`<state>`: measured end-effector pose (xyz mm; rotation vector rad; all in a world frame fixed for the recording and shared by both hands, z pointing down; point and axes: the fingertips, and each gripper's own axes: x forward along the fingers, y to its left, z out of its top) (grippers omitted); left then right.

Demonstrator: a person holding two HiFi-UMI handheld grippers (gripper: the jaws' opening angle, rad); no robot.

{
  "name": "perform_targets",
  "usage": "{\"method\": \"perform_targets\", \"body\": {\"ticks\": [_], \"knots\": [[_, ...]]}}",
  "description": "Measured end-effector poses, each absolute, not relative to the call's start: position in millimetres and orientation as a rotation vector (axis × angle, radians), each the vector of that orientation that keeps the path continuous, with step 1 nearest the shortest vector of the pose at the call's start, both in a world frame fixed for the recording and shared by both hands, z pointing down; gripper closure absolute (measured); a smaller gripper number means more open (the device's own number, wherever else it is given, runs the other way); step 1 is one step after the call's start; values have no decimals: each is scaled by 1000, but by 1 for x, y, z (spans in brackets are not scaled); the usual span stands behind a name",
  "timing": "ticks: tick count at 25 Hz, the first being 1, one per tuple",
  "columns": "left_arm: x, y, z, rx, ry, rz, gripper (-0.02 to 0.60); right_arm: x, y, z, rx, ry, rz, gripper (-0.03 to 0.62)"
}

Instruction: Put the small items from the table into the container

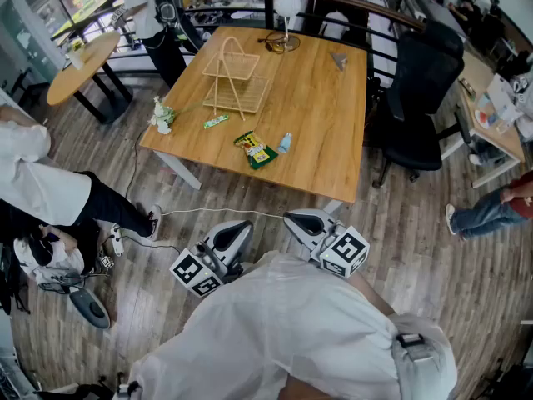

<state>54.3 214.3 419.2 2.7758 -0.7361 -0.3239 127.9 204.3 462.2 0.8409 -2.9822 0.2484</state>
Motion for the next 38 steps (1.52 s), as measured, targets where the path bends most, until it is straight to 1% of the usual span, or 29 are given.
{"method": "perform_targets", "body": {"ticks": [23,31,38], "knots": [[54,210,420,2782,-710,-318,575,124,200,465,824,-2982,241,579],[54,209,421,2774,-712,-323,575,126,202,449,789,-3128,312,577],[58,206,420,2766,-747,-329,575,123,210,452,713,-3114,250,577]]}}
